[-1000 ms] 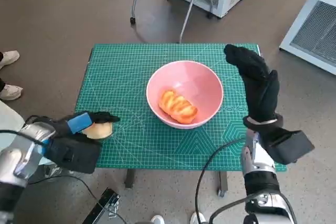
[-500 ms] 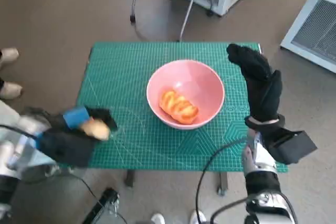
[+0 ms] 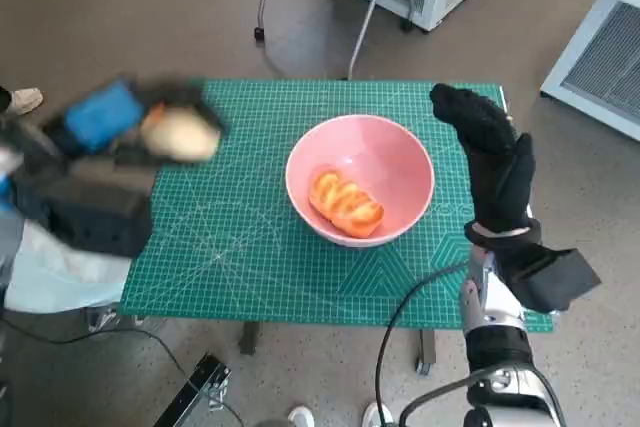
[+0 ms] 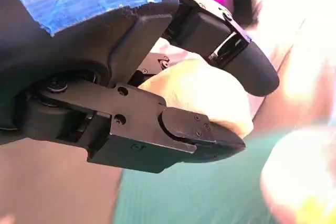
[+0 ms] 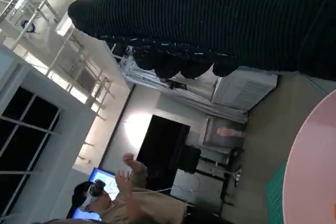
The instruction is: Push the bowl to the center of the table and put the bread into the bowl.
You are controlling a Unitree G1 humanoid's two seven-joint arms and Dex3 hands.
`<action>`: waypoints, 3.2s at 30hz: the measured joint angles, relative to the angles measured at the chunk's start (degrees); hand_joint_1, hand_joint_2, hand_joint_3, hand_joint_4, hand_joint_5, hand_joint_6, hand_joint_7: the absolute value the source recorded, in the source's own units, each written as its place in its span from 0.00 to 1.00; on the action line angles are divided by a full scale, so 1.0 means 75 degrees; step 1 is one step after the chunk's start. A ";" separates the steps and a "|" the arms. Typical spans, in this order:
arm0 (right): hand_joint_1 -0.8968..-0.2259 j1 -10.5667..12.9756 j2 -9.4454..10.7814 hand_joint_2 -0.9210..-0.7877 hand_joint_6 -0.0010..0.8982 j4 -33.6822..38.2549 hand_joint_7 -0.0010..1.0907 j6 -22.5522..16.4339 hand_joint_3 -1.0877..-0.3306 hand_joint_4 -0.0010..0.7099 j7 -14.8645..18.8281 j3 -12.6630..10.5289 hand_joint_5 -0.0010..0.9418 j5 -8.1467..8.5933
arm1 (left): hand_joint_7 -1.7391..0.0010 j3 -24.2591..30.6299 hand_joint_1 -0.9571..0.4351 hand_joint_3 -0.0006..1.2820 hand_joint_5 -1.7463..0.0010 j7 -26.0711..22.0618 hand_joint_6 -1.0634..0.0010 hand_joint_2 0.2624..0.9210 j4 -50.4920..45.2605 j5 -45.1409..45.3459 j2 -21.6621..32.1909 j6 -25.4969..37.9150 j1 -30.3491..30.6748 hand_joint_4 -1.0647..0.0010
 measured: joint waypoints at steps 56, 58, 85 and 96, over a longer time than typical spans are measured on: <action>0.50 0.0239 -0.0229 0.00 0.07 -0.0185 0.68 -0.0261 0.43 0.56 -0.0427 -0.0080 0.01 -0.0291 | 0.95 -0.2705 0.48 0.04 1.00 -0.0194 0.75 1.00 0.4445 0.1096 -0.3991 0.0994 -0.1767 0.90; 0.51 0.0239 -0.0230 0.00 0.07 -0.0214 0.68 -0.0237 0.42 0.56 -0.0438 -0.0078 0.01 -0.0291 | 0.95 -0.2567 0.48 0.04 0.99 -0.0365 0.75 1.00 0.4228 0.0924 -0.3932 0.1126 -0.1675 0.89; 0.44 0.0112 -0.0259 0.00 0.03 -0.1429 0.73 0.0544 0.43 0.55 -0.0519 0.0002 0.00 -0.0205 | 0.70 0.0436 0.59 0.01 0.73 0.0318 0.48 1.00 0.1873 -0.2330 -0.3065 0.0072 0.0865 0.47; 0.48 -0.0077 -0.0385 0.00 0.00 -0.1476 0.70 0.0545 0.39 0.53 -0.0698 0.0029 0.00 -0.0578 | 0.63 0.1366 0.61 0.07 0.64 0.1846 0.55 1.00 0.1807 -0.3518 -0.4041 -0.1689 0.1987 0.60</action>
